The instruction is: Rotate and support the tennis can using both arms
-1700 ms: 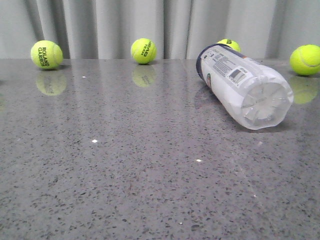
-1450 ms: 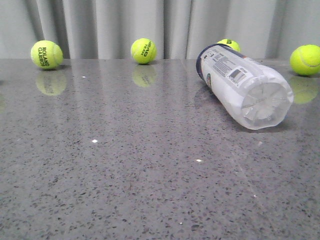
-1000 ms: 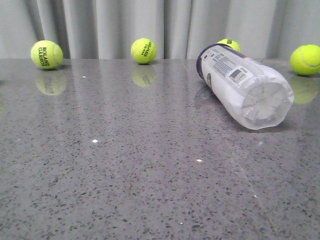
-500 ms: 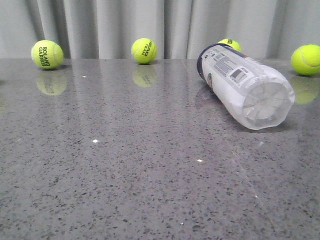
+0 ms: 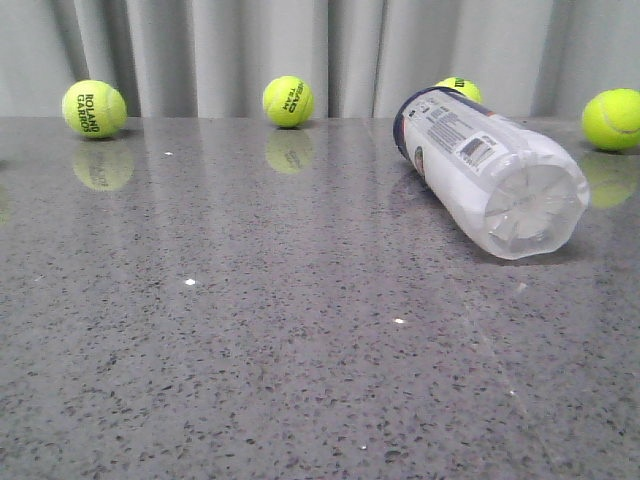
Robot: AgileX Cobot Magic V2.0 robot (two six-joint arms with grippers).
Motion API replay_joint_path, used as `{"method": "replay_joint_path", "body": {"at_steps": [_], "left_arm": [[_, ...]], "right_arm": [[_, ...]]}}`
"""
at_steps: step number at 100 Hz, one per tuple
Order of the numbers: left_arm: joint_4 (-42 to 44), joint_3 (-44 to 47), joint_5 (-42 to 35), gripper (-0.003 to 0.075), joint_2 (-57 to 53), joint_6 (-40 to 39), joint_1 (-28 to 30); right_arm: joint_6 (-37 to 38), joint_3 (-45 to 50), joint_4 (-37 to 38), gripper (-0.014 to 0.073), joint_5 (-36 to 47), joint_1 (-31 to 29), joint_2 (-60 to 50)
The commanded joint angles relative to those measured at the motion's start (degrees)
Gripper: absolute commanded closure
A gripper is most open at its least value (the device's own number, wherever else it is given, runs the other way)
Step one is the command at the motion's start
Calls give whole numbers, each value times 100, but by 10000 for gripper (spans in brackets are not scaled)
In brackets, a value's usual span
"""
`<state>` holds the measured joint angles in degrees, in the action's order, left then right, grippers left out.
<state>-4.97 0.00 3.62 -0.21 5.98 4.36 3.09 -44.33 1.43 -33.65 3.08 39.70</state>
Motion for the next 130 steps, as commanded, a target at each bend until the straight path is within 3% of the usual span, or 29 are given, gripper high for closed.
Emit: {"method": "replay_joint_path", "body": {"at_steps": [1, 14, 25, 42, 56, 80, 106, 130], "left_arm": [[-16, 249, -435, 740, -197, -55, 17], [-16, 249, -435, 740, -197, -55, 17], [-16, 249, -435, 740, -197, -55, 17], [-16, 249, -435, 740, -197, -55, 17], [-16, 249, -435, 740, -197, -55, 17], [-16, 249, -435, 740, -197, -55, 17], [-16, 249, -435, 740, -197, -55, 17], [-16, 249, -435, 740, -197, -55, 17]], "right_arm": [[-99, -378, 30, 368, 148, 91, 357], [-99, -543, 30, 74, -85, 143, 760], [-99, -652, 25, -74, -270, 143, 957], [-91, -671, 26, -48, 187, 143, 983], [-76, -710, -257, -48, 44, 143, 994], [-98, -1585, -671, -48, -1038, 239, 1631], [40, -2794, -805, -48, -1835, 989, 2907], [226, -3911, -906, -48, -2775, 1287, 4250]]}}
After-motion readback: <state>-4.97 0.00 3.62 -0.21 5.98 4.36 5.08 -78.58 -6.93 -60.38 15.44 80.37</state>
